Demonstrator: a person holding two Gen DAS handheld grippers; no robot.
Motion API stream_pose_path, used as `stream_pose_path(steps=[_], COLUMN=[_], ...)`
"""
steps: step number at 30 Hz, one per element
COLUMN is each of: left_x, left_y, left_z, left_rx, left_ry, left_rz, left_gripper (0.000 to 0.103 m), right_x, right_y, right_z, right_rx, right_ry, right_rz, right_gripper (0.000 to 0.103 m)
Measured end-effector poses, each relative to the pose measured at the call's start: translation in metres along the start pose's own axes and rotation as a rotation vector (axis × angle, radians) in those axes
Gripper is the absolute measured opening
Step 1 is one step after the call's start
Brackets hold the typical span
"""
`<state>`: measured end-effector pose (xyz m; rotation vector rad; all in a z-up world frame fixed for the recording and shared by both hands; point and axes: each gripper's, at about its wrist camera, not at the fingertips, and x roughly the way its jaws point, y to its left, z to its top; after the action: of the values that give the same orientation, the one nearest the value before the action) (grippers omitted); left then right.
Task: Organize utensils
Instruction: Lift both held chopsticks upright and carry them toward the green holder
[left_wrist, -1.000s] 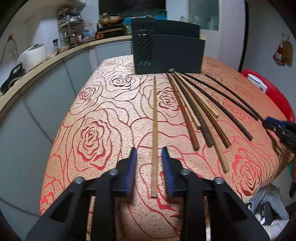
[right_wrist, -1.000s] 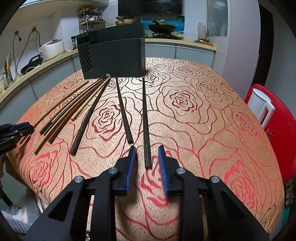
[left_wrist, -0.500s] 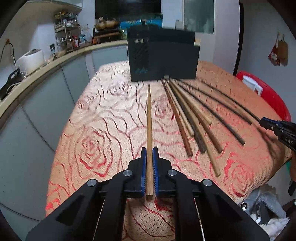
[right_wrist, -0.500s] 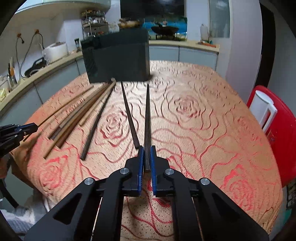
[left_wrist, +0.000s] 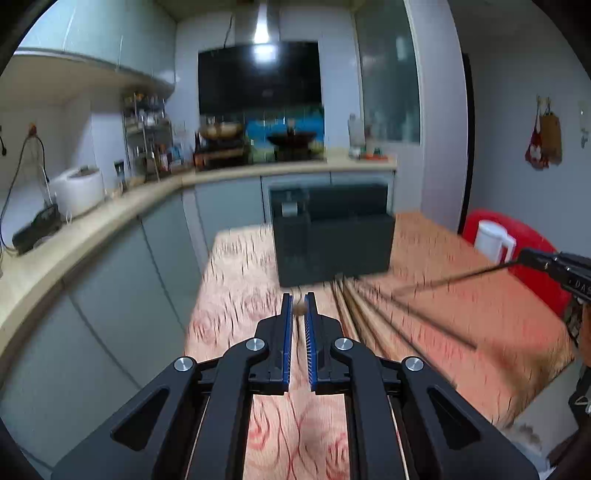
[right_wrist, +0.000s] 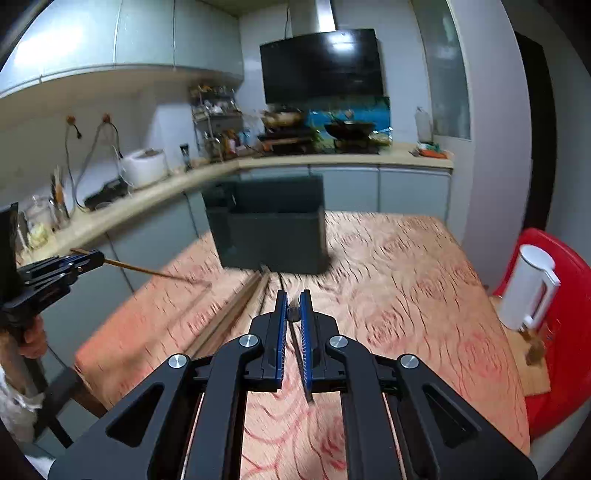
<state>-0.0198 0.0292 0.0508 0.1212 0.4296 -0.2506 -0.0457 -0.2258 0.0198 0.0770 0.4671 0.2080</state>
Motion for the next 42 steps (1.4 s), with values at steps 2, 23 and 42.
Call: stream_pose_path(steps=[2, 23, 42], left_x=[0.0, 0.049, 0.076], left_y=[0.001, 0.013, -0.017], left_z=[0.011, 0.113, 0.223], left_rx=[0.002, -0.008, -0.012], left_ry=[-0.031, -0.038, -0.147], left_rz=[0.001, -0.088, -0.14], left_gripper=[0.006, 0.006, 0.006], right_x=[0.001, 0.049, 0.061], right_y=[0.001, -0.01, -0.009], right_z=[0.012, 0.129, 0.211], right_rx=[0.004, 0.04, 0.016], right_ry=[-0.016, -0.054, -0.108], right_rz=[0.018, 0.079, 0.016], right_gripper=[0.008, 0.008, 0.008])
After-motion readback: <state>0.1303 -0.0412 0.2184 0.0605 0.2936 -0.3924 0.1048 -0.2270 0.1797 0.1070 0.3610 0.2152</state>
